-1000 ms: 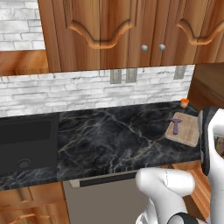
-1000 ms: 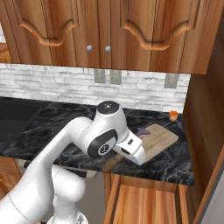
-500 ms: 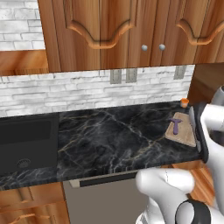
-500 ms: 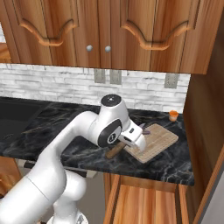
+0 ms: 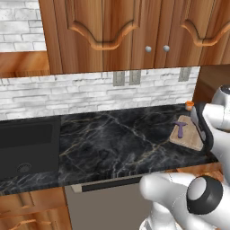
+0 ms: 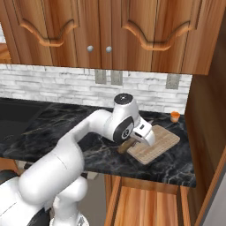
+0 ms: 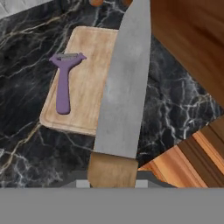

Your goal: Open the drawer on the right and place the cutting tools on the cutting board.

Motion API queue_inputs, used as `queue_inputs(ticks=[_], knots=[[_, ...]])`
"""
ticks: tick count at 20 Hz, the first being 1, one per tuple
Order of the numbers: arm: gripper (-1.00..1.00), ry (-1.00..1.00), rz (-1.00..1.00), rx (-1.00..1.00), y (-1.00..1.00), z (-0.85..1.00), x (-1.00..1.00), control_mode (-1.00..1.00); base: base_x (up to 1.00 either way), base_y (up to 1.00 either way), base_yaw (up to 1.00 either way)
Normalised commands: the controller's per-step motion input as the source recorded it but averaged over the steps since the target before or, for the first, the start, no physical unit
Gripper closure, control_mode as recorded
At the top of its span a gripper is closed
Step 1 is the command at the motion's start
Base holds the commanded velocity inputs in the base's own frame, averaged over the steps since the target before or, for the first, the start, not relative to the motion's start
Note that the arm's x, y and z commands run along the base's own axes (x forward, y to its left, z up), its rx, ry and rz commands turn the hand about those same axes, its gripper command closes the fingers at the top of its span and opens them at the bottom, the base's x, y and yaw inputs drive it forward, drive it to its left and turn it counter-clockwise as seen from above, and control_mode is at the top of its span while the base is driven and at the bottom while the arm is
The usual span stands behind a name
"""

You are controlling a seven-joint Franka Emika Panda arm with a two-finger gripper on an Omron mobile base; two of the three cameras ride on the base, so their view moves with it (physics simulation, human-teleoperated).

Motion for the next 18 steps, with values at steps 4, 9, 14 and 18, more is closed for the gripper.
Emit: queue_inputs(ticks=[4,9,14,18], knots=[[1.00,0.00,0.00,0.00,-0.24,-0.12,0.43,-1.00,0.00,0.00,0.00],[1.00,0.00,0.00,0.00,-0.02,-0.21,0.39,-1.00,0.00,0.00,0.00],[1.00,0.00,0.00,0.01,-0.17,-0.35,0.30,-1.00,0.00,0.00,0.00],[1.00,-0.02,0.00,0.01,-0.21,-0.35,0.33,-1.00,0.00,0.00,0.00]])
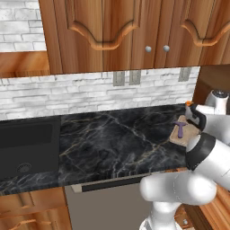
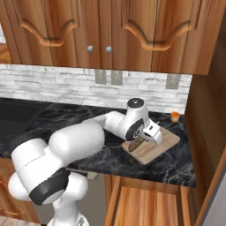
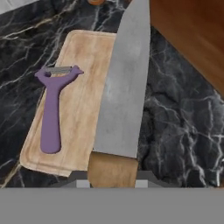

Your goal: Open the drawer on the right and place the cutting tools on the cutting board.

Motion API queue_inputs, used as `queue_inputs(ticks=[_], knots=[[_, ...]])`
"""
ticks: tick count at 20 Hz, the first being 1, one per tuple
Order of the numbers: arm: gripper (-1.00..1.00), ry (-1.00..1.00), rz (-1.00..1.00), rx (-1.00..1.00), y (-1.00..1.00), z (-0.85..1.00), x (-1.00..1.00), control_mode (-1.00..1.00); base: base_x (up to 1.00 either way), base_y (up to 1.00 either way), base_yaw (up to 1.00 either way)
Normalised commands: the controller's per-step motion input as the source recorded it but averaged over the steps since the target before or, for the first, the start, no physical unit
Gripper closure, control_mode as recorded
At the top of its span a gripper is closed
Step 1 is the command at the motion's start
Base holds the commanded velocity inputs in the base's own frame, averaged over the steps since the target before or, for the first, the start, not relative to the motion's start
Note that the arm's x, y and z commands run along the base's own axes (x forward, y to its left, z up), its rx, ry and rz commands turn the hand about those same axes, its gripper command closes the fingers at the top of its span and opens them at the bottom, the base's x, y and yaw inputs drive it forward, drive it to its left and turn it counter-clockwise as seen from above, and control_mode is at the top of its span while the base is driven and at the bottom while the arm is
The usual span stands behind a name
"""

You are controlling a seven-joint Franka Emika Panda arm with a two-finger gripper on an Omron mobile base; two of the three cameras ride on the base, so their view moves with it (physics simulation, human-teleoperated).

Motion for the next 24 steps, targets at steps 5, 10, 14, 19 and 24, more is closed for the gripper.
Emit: queue_inputs(ticks=[5,10,14,19,24], knots=[[1.00,-0.02,0.00,0.01,-0.19,-0.31,0.41,-1.00,0.00,0.00,0.00],[1.00,-0.03,0.00,0.01,-0.20,-0.30,0.40,-1.00,0.00,0.00,0.00],[1.00,-0.04,0.00,0.00,-0.23,-0.31,0.38,-1.00,0.00,0.00,0.00],[-1.00,-0.05,0.00,0.00,-0.21,-0.20,0.41,-1.00,0.00,0.00,0.00],[-1.00,-0.01,0.00,0.00,-0.01,-0.03,0.16,-1.00,0.00,0.00,0.00]])
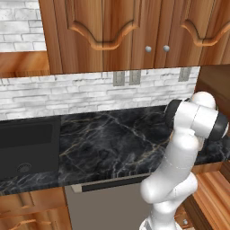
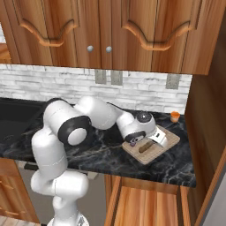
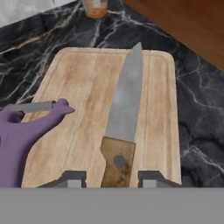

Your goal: Open the drawer on the right and place the cutting tools on the cutting board.

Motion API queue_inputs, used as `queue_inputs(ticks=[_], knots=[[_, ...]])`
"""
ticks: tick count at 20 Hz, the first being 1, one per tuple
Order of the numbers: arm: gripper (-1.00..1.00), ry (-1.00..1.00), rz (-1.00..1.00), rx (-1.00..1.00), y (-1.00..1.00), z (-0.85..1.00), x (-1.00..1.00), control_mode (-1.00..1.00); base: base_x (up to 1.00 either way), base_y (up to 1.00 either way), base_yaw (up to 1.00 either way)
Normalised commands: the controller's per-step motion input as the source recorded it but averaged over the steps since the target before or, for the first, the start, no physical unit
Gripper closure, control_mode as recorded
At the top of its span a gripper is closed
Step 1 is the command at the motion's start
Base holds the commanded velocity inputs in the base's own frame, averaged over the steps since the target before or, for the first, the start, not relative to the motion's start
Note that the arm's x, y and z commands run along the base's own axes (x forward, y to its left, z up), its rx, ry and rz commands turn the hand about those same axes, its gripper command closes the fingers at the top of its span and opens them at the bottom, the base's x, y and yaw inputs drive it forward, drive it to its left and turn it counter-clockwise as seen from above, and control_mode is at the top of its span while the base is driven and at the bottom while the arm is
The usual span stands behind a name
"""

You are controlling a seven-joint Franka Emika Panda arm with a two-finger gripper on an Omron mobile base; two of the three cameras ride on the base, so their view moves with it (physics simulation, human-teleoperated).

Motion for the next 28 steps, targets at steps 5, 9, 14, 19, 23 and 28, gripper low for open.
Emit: queue_inputs(ticks=[5,9,14,19,23,28], knots=[[-1.00,0.00,0.00,0.00,0.00,0.00,0.00,-1.00,0.00,0.00,0.00],[-1.00,-0.02,-0.02,0.00,0.21,0.42,-0.37,-1.00,0.00,0.00,0.00],[-1.00,-0.06,-0.03,0.00,0.66,1.00,-0.68,-1.00,0.00,0.00,0.00],[-1.00,-0.04,-0.04,0.00,0.93,1.00,-0.50,-1.00,0.00,0.00,0.00],[-1.00,-0.10,-0.05,0.00,0.86,1.00,-0.34,-1.00,0.00,0.00,0.00],[-1.00,-0.02,0.00,-0.01,0.50,1.00,-0.95,-1.00,0.00,0.00,0.00]])
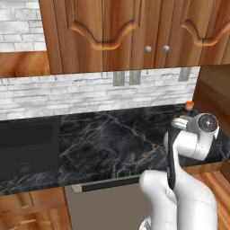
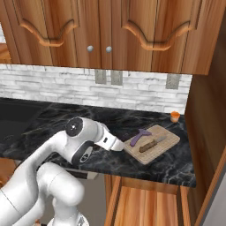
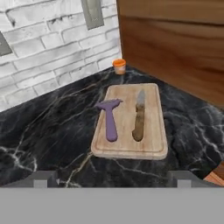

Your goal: Open the drawer on the right and place the cutting tools on the cutting board.

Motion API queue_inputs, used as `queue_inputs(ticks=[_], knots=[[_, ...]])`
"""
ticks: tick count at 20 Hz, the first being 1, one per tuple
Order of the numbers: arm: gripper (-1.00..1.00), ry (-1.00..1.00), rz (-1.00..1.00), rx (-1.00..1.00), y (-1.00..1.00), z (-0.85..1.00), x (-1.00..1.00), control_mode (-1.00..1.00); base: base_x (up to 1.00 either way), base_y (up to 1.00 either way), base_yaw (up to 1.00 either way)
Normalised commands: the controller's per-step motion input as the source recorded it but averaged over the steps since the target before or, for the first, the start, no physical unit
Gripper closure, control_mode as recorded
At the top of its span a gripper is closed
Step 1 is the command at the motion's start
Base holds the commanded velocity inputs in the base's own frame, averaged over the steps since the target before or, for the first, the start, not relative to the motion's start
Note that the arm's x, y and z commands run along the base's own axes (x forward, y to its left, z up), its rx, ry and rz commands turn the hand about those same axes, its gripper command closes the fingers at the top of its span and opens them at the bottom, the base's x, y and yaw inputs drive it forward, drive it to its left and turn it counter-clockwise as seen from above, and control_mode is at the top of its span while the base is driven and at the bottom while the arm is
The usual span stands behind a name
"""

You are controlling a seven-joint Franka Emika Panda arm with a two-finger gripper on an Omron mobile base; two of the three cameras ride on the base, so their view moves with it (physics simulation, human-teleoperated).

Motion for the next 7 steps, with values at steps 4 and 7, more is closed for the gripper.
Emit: queue_inputs(ticks=[4,7], knots=[[-1.00,-0.10,0.16,-0.02,0.18,0.22,-0.75,-1.00,0.00,0.00,0.00],[-1.00,0.00,0.00,-0.01,0.00,0.00,0.00,-1.00,0.00,0.00,0.00]])
